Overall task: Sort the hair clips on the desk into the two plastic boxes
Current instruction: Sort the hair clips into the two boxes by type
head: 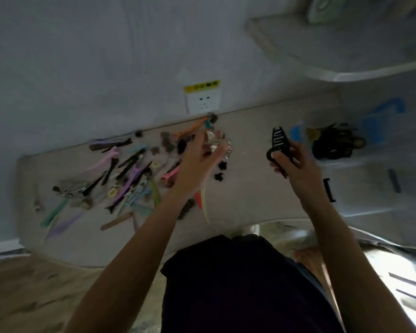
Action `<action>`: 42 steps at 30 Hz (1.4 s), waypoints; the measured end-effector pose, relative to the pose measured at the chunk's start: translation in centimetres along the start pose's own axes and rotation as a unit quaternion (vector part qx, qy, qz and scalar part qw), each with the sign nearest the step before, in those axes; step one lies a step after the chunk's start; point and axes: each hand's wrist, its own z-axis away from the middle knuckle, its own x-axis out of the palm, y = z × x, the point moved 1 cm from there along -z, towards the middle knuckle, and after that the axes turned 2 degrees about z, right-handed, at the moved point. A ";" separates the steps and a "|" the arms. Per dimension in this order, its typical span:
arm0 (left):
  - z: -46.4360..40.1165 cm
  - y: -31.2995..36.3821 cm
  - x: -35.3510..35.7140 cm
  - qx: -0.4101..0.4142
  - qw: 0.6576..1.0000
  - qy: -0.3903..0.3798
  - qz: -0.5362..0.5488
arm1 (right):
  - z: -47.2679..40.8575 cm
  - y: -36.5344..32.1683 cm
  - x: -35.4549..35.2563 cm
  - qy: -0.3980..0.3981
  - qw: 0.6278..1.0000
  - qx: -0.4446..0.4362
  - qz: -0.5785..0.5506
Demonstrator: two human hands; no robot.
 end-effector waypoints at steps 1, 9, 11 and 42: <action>-0.4 0.6 2.8 0.012 1.000 -0.018 0.011 | -0.2 0.4 -2.2 0.025 1.000 0.001 0.002; -5.3 1.3 20.4 0.192 0.927 -0.102 -0.307 | -2.7 2.8 -16.1 0.108 0.993 -0.019 0.040; -6.2 0.7 22.2 0.216 0.861 -0.127 -0.443 | -3.7 3.0 -17.7 0.104 0.992 -0.038 0.055; -2.7 -2.6 17.3 0.201 0.887 -0.052 -0.412 | -6.1 3.3 -16.4 0.106 0.870 -0.308 0.370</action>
